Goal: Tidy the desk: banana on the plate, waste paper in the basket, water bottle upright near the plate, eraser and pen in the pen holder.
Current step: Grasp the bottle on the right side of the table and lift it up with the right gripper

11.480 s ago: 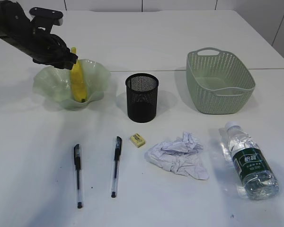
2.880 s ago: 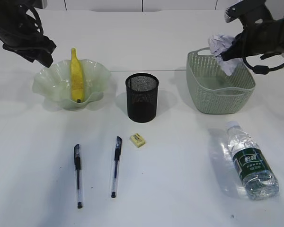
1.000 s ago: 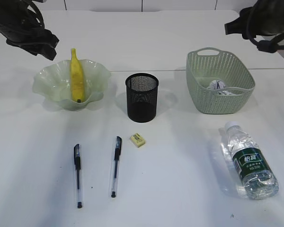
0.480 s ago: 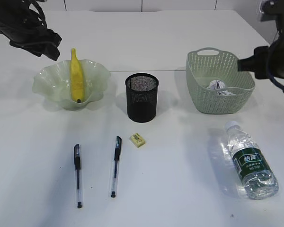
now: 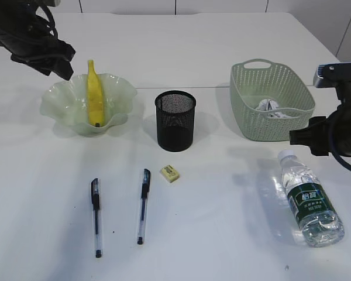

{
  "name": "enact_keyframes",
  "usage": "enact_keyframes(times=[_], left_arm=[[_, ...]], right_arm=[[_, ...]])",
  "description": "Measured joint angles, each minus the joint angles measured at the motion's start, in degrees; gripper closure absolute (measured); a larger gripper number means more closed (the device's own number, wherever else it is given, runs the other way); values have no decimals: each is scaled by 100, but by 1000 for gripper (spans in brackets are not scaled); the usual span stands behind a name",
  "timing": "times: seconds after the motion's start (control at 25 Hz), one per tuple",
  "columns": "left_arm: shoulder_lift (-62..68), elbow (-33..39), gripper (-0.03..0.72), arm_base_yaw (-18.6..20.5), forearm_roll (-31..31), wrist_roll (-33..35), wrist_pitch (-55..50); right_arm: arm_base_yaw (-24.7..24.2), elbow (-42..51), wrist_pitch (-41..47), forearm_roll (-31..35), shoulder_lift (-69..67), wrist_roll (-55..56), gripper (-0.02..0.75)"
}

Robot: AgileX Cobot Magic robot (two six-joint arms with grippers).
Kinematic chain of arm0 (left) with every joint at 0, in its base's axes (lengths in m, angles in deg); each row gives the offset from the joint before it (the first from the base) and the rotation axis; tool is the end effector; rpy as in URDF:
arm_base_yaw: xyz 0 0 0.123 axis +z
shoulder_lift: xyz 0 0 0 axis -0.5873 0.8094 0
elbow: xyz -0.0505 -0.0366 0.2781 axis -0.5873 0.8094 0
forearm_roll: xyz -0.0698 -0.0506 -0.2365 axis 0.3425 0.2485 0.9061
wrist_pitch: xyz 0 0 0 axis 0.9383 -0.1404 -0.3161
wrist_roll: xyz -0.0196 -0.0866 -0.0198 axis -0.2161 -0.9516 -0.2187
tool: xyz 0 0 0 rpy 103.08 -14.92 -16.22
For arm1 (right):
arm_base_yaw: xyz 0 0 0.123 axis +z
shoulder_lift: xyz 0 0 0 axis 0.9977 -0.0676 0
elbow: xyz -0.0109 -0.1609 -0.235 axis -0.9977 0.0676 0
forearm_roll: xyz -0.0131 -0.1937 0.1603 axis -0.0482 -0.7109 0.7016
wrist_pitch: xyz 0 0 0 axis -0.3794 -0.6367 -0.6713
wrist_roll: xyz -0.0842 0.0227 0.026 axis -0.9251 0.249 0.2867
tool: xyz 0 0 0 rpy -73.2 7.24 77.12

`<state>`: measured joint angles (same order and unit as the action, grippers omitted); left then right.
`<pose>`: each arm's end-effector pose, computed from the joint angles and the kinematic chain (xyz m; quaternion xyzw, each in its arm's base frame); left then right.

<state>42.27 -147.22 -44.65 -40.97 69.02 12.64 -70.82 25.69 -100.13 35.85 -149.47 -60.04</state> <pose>0.4350 -0.0750 0.2728 0.1534 0.9446 -0.0462 0.2866 0.2858 0.0562 0.2029 -0.0063 0.9143 -0.0245 0.4042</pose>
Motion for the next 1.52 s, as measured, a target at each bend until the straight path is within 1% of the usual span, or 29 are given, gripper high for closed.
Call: enact_keyframes(times=[0.32, 0.44, 0.6, 0.72, 0.88, 0.96, 1.32, 1.52], left_arm=[[0, 0, 349, 0, 0, 0, -307], [0, 0, 349, 0, 0, 0, -353], [0, 0, 349, 0, 0, 0, -457], [0, 0, 349, 0, 0, 0, -543], [0, 0, 349, 0, 0, 0, -592], [0, 0, 349, 0, 0, 0, -601], [0, 0, 349, 0, 0, 0, -648], [0, 0, 349, 0, 0, 0, -648]], right_arm=[[0, 11, 29, -13, 9, 4, 414], [0, 11, 284, -15, 9, 65, 415], [0, 11, 786, -38, 13, 570, 414], [0, 11, 1076, -61, 13, 771, 381], [0, 11, 1239, -71, 22, 813, 271], [0, 11, 1250, -71, 26, 704, 246], [0, 33, 1200, -71, 35, 436, 231], [0, 291, 1021, -71, 49, 166, 231]])
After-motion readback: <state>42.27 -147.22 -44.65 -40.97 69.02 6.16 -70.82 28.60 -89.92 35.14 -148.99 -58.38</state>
